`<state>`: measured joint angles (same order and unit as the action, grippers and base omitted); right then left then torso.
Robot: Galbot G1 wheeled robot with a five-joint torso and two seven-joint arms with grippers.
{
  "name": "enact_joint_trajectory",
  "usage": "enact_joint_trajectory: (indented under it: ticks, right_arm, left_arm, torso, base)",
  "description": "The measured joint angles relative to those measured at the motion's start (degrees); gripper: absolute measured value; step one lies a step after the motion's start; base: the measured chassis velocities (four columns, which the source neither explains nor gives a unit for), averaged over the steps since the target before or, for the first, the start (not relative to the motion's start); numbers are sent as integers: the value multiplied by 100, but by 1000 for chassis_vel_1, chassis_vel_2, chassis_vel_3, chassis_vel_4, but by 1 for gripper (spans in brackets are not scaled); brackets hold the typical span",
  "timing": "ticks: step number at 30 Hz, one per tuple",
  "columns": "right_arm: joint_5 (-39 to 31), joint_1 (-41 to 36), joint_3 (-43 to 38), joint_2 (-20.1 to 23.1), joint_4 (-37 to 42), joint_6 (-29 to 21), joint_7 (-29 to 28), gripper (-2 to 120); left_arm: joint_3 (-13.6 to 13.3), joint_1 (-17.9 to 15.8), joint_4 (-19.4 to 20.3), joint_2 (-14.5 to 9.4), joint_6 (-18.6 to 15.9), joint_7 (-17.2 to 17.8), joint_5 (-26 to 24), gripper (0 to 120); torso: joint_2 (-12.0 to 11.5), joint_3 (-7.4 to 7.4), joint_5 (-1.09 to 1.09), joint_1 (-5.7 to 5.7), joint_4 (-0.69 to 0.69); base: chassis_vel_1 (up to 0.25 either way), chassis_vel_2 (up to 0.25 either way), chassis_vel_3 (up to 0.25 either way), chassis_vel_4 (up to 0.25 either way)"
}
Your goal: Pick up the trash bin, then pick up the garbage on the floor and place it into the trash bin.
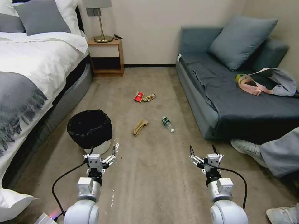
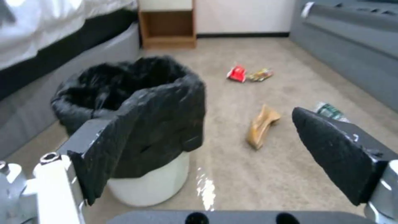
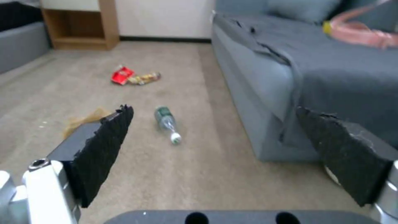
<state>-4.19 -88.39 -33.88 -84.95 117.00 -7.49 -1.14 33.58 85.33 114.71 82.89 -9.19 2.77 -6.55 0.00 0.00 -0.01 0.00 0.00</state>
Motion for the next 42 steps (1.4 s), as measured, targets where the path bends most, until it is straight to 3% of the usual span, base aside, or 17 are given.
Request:
enact_joint_trajectory:
  ticks: [3, 4, 7, 8, 12, 17, 20, 21, 23, 28, 31, 34, 36, 37, 39, 42]
  right_arm:
    - [-342, 36, -197, 79, 209, -616, -96, 100]
    - [-342, 36, -197, 79, 209, -616, -96, 100]
    - [-644, 67, -372, 152, 394, -1161, -185, 100]
    - [-644, 67, -372, 152, 394, -1161, -185, 100]
    - [-1063, 112, -611, 247, 648, -1913, -304, 100]
    - [-1308, 138, -753, 305, 796, -2357, -374, 100]
    - [-1574, 171, -908, 384, 959, -2832, -450, 100]
    - [-1574, 171, -908, 384, 959, -2832, -450, 100]
    - [-1719, 242, -906, 568, 939, -2918, -417, 100]
    - [-2464, 637, -1020, 1550, 835, -3461, -220, 100]
    - [-2495, 634, -1013, 1593, 745, -3496, -198, 100]
    - [-2496, 635, -967, 1583, 713, -3498, -188, 100]
    - [-2492, 634, -956, 1574, 708, -3499, -188, 100]
    - [-2475, 631, -921, 1541, 699, -3499, -188, 100]
    - [-2445, 628, -877, 1506, 682, -3498, -187, 100]
    - [-2392, 625, -821, 1468, 660, -3486, -187, 100]
  left_arm:
    - [136, -233, 19, -203, -607, 191, -436, 100]
    - [136, -233, 19, -203, -607, 191, -436, 100]
    - [256, -437, 32, -382, -1148, 357, -820, 100]
    - [256, -437, 32, -382, -1148, 357, -820, 100]
    - [423, -720, 54, -629, -1882, 582, -1348, 100]
    - [522, -886, 65, -776, -2319, 719, -1659, 100]
    - [653, -1107, 81, -968, -2898, 895, -2068, 100]
    - [653, -1107, 81, -968, -2898, 895, -2068, 100]
    - [729, -1233, 92, -1081, -3220, 998, -2300, 100]
    - [741, -1259, 95, -1103, -3299, 1018, -2355, 100]
    - [753, -1391, 5, -1200, -3334, 1095, -2336, 100]
    - [829, -1845, -256, -1463, -3337, 1297, -2167, 100]
    - [829, -1856, -278, -1466, -3340, 1305, -2155, 100]
    - [827, -1885, -321, -1467, -3339, 1308, -2135, 100]
    - [827, -1917, -363, -1473, -3337, 1308, -2124, 100]
    - [815, -1970, -460, -1482, -3333, 1308, -2124, 100]
  torso:
    - [0, 0, 0, 0, 0]
    - [0, 0, 0, 0, 0]
    - [0, 0, 0, 0, 0]
    - [0, 0, 0, 0, 0]
    - [0, 0, 0, 0, 0]
    - [0, 0, 0, 0, 0]
    - [0, 0, -1, 0, -1]
    - [0, 0, -1, 0, -1]
    - [0, 0, 5, 0, -2]
    - [0, 0, -2, 0, 3]
    - [-1, 1, 1, 0, 2]
    - [0, 0, 7, 0, -2]
    - [-1, 1, 5, 0, -1]
    - [-1, 0, -6, 0, -1]
    - [0, 0, 4, 0, 0]
    - [0, 0, -3, 0, 0]
  base:
    - [0, 0, 0, 0]
    - [0, 0, 0, 0]
    - [0, 0, 0, 0]
    - [0, 0, 0, 0]
    - [0, 0, 0, 0]
    - [0, 0, 0, 0]
    - [0, 0, 0, 0]
    - [0, 0, 0, 0]
    - [0, 0, 0, 0]
    - [0, 0, 0, 0]
    - [0, 0, 0, 0]
    - [0, 0, 0, 0]
    - [0, 0, 0, 0]
    - [0, 0, 0, 0]
    - [0, 0, 0, 0]
    - [0, 0, 0, 0]
